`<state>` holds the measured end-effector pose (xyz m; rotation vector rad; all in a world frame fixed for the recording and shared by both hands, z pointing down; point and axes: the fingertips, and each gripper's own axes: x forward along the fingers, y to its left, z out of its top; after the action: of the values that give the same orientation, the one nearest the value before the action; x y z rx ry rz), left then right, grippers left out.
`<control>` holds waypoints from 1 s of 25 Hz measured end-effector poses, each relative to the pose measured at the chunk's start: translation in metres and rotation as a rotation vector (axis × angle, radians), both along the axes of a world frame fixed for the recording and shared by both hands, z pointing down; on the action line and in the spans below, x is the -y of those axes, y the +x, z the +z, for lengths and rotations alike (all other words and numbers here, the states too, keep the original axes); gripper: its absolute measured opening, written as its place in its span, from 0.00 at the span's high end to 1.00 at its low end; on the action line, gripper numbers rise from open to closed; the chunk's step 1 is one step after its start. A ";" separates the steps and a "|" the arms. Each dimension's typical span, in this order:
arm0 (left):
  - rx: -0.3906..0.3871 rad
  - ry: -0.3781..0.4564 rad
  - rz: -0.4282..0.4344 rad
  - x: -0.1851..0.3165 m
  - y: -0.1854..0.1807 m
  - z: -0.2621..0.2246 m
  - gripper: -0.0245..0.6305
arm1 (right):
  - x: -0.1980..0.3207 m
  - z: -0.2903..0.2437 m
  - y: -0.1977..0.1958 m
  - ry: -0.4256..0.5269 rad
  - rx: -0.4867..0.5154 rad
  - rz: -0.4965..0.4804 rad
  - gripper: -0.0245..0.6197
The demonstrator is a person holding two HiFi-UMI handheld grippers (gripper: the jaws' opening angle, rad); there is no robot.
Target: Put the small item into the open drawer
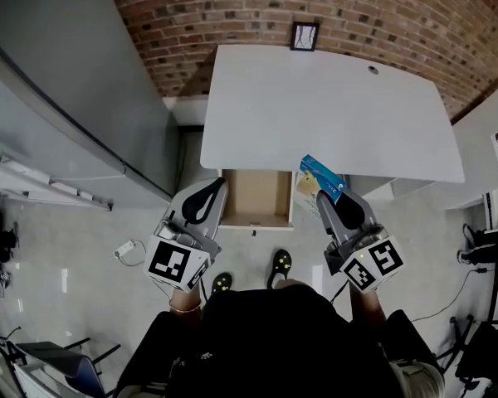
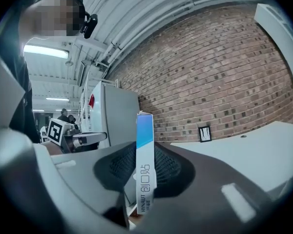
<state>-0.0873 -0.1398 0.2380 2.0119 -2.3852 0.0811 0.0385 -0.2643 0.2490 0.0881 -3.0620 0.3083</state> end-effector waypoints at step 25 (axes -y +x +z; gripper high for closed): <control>-0.038 -0.017 -0.321 -0.019 0.007 0.027 0.96 | 0.013 0.051 -0.025 -0.011 -0.086 -0.318 0.81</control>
<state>-0.0802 -0.1204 0.2649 1.5814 -2.6353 0.0568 0.0132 -0.2771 0.2996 -0.3712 -2.9247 0.2913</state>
